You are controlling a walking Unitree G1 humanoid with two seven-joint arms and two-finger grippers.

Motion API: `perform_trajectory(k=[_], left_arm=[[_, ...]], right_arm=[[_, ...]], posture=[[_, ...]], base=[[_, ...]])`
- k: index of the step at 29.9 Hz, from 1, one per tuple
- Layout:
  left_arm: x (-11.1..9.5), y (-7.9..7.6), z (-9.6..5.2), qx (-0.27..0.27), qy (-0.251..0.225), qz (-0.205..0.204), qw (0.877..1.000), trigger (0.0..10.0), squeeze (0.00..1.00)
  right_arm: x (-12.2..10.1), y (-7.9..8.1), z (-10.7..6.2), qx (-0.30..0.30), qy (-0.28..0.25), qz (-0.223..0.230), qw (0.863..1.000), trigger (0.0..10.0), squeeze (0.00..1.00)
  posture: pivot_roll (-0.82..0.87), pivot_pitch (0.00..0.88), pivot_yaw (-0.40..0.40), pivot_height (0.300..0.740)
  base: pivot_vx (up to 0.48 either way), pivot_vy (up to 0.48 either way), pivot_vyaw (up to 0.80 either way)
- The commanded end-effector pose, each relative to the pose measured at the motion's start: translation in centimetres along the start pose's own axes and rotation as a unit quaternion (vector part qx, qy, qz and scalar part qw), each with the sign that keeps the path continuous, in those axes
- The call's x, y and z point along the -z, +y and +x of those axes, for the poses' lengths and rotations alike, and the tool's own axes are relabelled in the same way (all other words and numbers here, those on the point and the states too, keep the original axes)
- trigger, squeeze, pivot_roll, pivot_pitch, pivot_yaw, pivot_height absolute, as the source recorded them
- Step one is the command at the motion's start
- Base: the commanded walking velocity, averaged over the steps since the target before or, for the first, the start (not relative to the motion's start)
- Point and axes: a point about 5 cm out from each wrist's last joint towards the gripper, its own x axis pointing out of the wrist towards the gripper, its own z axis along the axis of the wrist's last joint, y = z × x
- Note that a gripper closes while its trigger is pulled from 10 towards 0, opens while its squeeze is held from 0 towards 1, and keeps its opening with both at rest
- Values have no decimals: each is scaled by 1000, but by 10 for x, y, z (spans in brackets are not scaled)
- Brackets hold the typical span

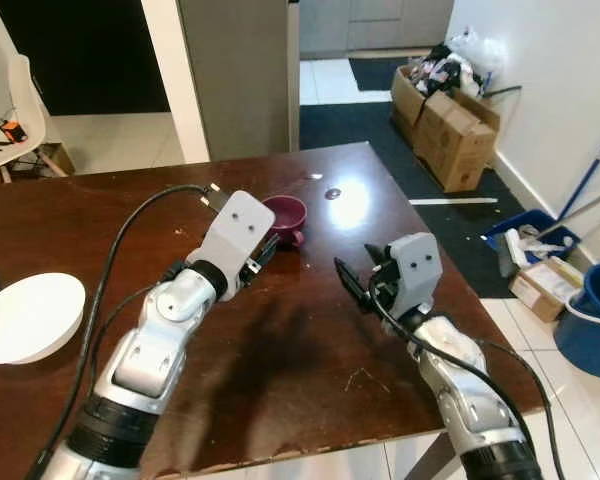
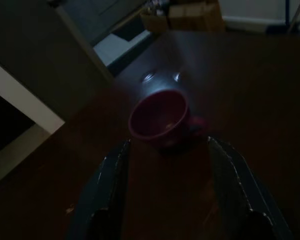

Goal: Setting the table

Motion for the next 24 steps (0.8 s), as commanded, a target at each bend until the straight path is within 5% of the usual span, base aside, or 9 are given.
perform_trajectory(k=[1, 4, 10, 24], left_arm=[[0, 5, -4, 2, 4, -4, 1000, 10000, 0], [-1, 20, -17, 14, 20, 26, 999, 10000, 0], [-4, 40, -36, 16, 42, 48, 998, 10000, 0], [-18, 52, -57, 11, 52, 55, 997, 10000, 0]], right_arm=[[4, 1, 1, -4, 3, -2, 1000, 10000, 0], [5, -7, 11, -11, 6, -18, 1000, 10000, 0], [3, -14, 23, -40, 8, 20, 999, 10000, 0], [-15, -14, 48, -106, 0, 23, 994, 10000, 0]], posture=[[111, 46, 133, 740], [158, 78, 145, 740], [209, 141, 158, 740], [261, 203, 121, 740]], base=[[0, 0, 0], [0, 0, 0], [0, 0, 0], [0, 0, 0]])
